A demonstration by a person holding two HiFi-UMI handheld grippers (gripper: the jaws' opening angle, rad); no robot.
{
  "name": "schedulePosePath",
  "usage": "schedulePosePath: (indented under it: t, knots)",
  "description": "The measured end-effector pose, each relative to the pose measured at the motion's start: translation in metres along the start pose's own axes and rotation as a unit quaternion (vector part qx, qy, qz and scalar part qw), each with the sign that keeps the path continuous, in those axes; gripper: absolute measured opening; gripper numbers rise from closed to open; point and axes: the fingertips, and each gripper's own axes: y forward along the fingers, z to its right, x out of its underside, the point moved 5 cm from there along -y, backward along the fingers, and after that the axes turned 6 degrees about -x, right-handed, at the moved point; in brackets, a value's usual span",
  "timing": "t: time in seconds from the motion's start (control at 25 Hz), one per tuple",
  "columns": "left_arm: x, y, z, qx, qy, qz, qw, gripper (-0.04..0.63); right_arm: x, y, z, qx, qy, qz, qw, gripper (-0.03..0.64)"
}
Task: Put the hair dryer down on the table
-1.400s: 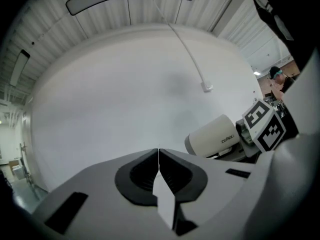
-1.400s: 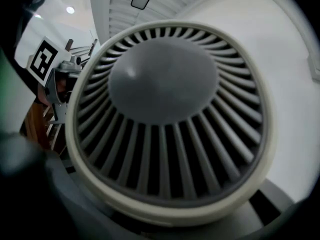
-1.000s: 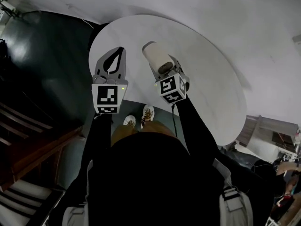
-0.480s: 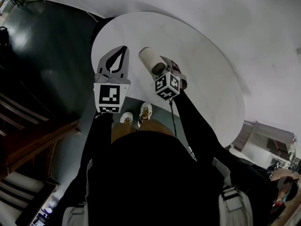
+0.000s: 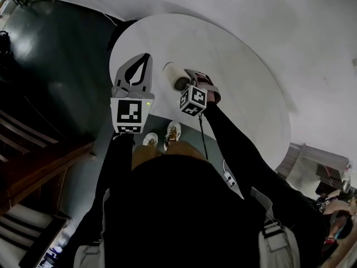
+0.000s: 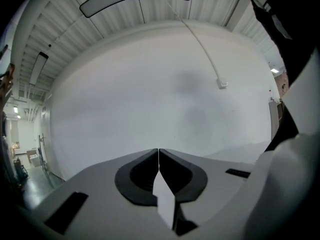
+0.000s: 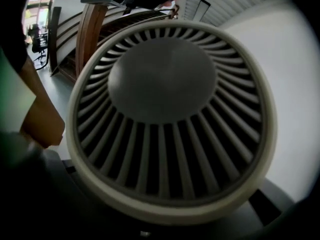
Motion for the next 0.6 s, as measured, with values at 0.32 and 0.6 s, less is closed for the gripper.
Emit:
schedulePosePath:
  t: [0.32,0.6]
  knots:
    - [0.003,-0.001,-0.005,0.004,-0.004,-0.002,1.0000,0.018,0.021,0.019,-0.019,-0.030,-0.060,-0.050,0.996,0.178]
    - [0.002,-0.003,-0.003,0.008,-0.001,-0.002,1.0000,0.018,0.032,0.029,-0.033,-0.067,-0.096,-0.077,0.990,0.179]
